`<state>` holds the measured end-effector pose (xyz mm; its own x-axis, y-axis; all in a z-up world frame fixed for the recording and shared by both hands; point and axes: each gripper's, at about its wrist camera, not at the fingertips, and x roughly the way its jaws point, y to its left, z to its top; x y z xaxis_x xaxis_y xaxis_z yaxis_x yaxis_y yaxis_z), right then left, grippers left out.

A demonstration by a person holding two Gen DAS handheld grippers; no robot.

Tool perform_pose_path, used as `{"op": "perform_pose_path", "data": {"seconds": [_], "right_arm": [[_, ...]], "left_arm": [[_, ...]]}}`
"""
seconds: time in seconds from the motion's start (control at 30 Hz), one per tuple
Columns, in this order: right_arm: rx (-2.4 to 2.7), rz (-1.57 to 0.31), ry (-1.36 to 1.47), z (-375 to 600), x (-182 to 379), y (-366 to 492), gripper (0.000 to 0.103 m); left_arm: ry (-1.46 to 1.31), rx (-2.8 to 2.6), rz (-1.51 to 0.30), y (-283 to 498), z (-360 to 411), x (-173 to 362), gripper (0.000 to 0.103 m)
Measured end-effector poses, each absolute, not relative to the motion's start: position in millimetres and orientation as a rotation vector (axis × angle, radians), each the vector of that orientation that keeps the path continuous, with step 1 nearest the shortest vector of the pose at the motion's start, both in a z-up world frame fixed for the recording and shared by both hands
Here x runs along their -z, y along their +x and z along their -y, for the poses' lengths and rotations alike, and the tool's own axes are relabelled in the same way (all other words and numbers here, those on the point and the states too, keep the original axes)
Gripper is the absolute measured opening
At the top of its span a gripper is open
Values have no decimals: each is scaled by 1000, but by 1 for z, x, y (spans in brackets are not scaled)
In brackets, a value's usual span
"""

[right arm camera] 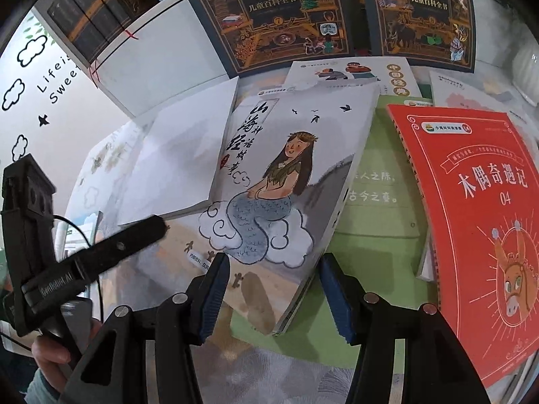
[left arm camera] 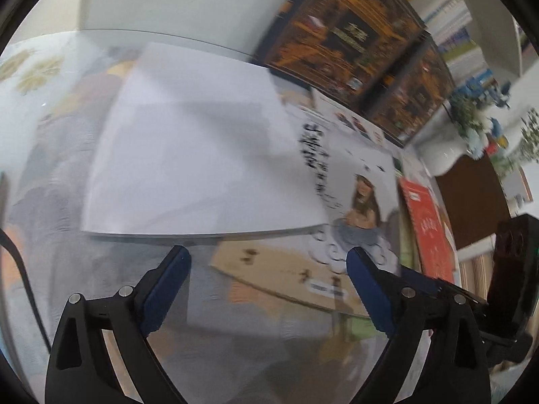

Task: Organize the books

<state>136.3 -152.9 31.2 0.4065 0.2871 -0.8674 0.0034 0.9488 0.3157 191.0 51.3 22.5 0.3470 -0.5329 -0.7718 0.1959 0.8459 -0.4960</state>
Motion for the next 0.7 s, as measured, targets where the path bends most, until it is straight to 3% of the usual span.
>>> {"op": "perform_pose_path", "data": {"seconds": [0.4,0.63,0.7], "right_arm": [[-183,-1136,237,160,-35,127,54],[-218,-1073,102,158,-65,92,54],[-241,-1099,92,158,-64,80,47]], "left_arm": [[-430,539,-1146,173,-43,-26,94],[-392,648,-1188,134,-10,-32,93],[-417,672,-1204,122,-8,-31,92]]}}
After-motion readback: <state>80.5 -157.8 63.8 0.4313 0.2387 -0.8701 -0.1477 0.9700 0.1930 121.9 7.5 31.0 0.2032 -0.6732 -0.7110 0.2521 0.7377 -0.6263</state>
